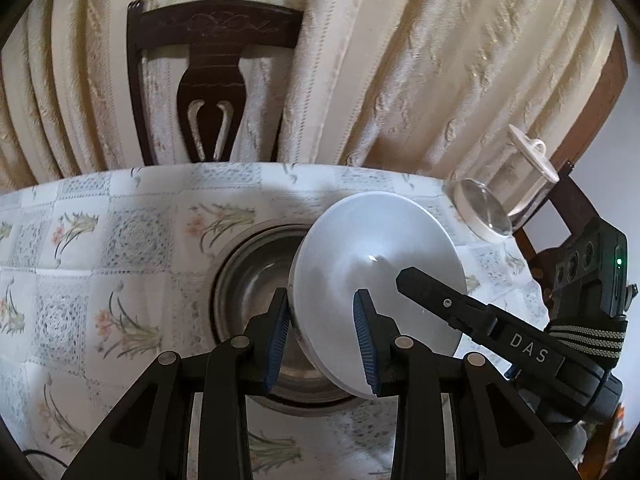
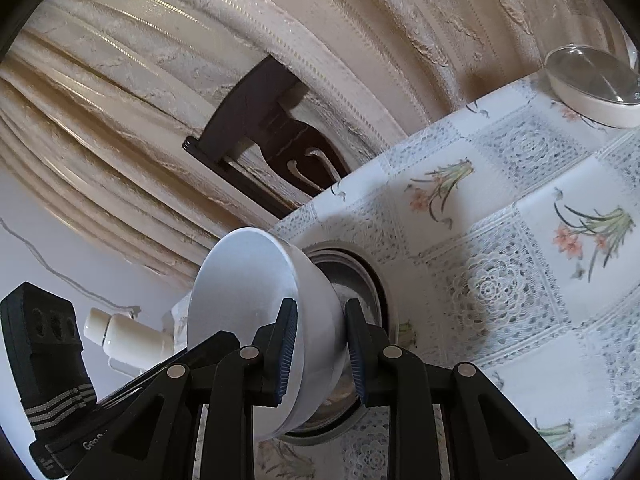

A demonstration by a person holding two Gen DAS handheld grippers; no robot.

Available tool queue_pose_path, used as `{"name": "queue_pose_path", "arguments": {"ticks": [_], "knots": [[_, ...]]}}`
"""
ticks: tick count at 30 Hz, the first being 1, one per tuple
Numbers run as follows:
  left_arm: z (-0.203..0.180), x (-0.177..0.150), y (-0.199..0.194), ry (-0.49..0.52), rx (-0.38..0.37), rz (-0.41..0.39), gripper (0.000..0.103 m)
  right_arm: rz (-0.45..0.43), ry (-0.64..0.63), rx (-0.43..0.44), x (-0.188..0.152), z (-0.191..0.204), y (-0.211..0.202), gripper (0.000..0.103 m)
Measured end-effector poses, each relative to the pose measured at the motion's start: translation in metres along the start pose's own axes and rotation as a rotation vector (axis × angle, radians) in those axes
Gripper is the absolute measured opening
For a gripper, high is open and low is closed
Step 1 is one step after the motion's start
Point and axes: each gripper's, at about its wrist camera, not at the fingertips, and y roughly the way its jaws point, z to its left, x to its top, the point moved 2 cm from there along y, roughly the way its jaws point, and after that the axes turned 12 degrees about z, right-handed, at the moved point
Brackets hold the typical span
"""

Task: Organize plates and bowls

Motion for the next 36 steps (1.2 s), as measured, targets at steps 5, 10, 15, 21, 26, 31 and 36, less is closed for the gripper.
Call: {"name": "queue_pose_path", "arguments": {"ticks": [5,10,15,21,26,31,36], "knots": [[0.008,-0.002,0.008,-0.011,-0.003,0.016,0.033,0.003,-0.014,-0.028,-0.001,-0.001,0.006,0.027],[0.01,-0.003,0.017,-0.022,-0.01,0.032,0.033,0.013,-0.025,-0.05,0.0,-0.003,0.01,0.027],[0.012,-0.005,0.022,-0.037,-0.014,0.044,0.033,0.017,-0.052,-0.089,-0.002,0.001,0.014,0.028],[0.019,-0.011,0.029,-0.059,-0.007,0.064,0.033,0.014,-0.09,-0.126,-0.004,0.005,0.02,0.028],[0.023,-0.014,0.036,-0.071,-0.012,0.077,0.033,-0.005,-0.122,-0.16,-0.004,0.006,0.023,0.028],[0.021,-0.016,0.042,-0.066,0.0,0.083,0.033,-0.024,-0.146,-0.181,-0.004,0.007,0.023,0.028],[0.02,-0.016,0.046,-0.061,0.018,0.078,0.033,-0.03,-0.154,-0.179,-0.004,0.008,0.023,0.028]]}}
